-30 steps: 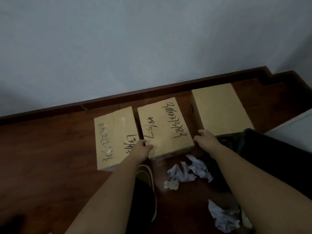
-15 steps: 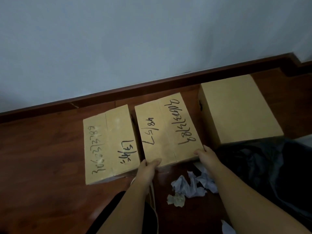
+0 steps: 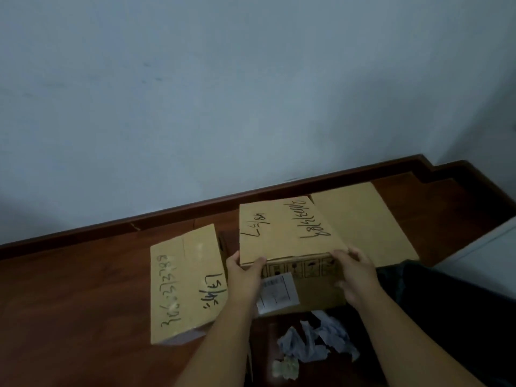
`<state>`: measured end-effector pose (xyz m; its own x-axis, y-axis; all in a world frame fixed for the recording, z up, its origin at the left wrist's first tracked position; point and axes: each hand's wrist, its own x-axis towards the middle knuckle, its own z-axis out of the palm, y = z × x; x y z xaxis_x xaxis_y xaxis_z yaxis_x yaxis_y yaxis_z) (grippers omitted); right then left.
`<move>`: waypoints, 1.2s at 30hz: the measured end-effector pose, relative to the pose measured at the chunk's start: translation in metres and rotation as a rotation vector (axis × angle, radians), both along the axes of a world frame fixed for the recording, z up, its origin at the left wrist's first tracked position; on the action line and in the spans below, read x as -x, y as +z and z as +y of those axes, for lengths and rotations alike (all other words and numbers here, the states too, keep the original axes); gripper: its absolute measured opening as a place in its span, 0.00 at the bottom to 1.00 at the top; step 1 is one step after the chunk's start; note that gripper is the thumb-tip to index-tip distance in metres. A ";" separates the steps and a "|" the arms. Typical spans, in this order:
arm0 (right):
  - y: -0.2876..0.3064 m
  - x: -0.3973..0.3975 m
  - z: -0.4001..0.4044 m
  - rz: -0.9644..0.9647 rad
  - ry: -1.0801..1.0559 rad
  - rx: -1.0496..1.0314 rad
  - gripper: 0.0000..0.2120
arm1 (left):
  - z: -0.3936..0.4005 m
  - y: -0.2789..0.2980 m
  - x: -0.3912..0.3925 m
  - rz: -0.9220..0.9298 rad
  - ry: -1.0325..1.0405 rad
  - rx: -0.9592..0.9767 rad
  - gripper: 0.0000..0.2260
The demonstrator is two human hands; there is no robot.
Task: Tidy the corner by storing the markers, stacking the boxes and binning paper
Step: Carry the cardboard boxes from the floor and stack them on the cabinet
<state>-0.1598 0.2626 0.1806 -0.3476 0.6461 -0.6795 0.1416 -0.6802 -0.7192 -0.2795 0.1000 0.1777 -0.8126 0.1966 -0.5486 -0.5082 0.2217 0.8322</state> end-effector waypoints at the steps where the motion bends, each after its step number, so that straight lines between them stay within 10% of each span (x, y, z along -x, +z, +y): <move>1: 0.014 -0.004 -0.001 0.041 -0.018 -0.014 0.25 | 0.001 0.013 -0.003 0.024 0.006 -0.025 0.29; 15: 0.261 -0.102 0.019 0.555 -0.214 -0.375 0.23 | 0.034 0.232 -0.071 0.337 -0.163 -0.510 0.26; 36: 0.574 -0.369 -0.048 0.786 -0.563 -1.067 0.21 | 0.068 0.540 -0.274 0.745 -0.618 -1.217 0.34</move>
